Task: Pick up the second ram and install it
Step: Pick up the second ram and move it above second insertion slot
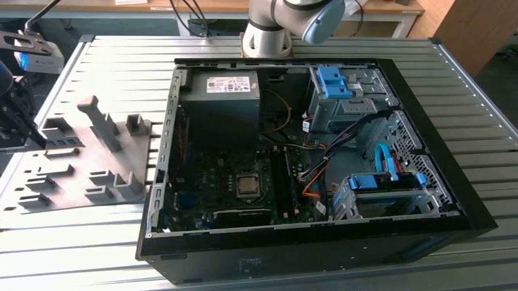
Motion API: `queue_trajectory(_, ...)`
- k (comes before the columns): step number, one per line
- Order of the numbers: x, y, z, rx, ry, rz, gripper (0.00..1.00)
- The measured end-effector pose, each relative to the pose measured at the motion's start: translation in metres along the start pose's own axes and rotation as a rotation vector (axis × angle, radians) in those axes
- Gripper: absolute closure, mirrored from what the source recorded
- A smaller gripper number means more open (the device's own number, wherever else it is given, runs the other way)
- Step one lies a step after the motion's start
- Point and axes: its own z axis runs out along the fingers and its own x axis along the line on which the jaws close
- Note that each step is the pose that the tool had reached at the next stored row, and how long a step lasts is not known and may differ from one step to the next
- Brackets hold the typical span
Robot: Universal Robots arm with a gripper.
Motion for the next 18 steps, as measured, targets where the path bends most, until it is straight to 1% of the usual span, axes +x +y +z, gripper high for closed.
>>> queue_trajectory(12, -0.0007, 0.0007, -0.0147, -0.0001, 0.0001, 0.0, 0.86)
queue_trajectory(18, -0.001, 0.0009, -0.0203, 0.0001, -0.0001, 0.0, 0.86)
